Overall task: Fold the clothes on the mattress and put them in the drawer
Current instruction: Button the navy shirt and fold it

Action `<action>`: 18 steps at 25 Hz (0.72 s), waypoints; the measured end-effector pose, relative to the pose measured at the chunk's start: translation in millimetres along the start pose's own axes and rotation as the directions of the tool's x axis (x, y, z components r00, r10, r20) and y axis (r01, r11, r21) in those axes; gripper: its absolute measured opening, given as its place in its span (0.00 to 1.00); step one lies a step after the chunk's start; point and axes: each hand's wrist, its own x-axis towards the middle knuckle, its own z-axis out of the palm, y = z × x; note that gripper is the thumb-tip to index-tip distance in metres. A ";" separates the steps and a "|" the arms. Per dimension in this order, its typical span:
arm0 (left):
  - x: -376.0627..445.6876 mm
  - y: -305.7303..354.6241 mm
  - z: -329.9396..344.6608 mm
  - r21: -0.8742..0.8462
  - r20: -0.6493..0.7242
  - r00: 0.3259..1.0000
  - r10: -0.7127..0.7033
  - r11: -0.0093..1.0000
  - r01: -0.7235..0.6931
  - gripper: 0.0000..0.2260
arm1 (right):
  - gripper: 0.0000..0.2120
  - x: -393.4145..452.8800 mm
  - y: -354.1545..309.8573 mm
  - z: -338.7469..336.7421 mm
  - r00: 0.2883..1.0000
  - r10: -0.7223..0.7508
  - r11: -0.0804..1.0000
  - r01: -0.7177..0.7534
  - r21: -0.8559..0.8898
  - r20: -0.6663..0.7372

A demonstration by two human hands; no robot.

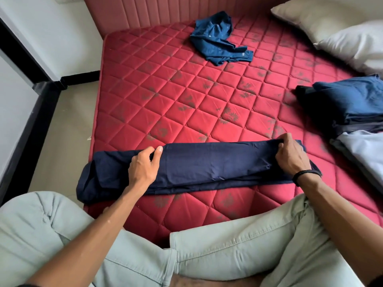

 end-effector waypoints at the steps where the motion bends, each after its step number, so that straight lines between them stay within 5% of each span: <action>1: 2.6 0.3 0.0 0.013 0.016 1.000 -0.012 1.000 0.011 0.24 | 0.13 -1.1 0.4 3.8 0.999 0.013 0.999 -0.011 -0.040 0.050; 4: 12.4 -2.3 1.3 0.029 0.032 0.999 -0.039 0.999 0.038 0.25 | 0.20 -4.8 3.4 9.1 0.993 0.031 0.992 -0.017 -0.121 0.113; 6: 16.8 -1.0 1.1 0.035 0.035 0.997 -0.075 0.997 0.073 0.22 | 0.27 -7.6 2.2 10.6 0.999 0.026 0.988 -0.021 -0.154 0.033; 9: 22.1 9.2 -0.7 0.042 0.002 0.999 -0.049 0.998 0.049 0.19 | 0.30 -13.9 -10.0 11.3 0.968 -0.228 0.956 0.202 -0.211 -0.105; 11: 26.5 15.5 -1.0 0.008 0.053 0.998 0.016 1.000 -0.016 0.17 | 0.32 -20.3 -18.3 19.2 0.894 -0.440 0.852 0.444 -0.276 0.080; 14: 34.7 17.4 -0.6 -0.012 0.155 0.985 0.076 0.997 -0.075 0.15 | 0.41 -28.4 -14.0 39.1 0.799 -0.438 0.716 0.587 -0.377 0.413; 18: 46.1 23.4 0.8 0.080 0.318 0.946 -0.070 0.996 0.047 0.29 | 0.49 -25.4 -3.1 41.3 0.788 -0.419 0.691 0.599 -0.405 0.452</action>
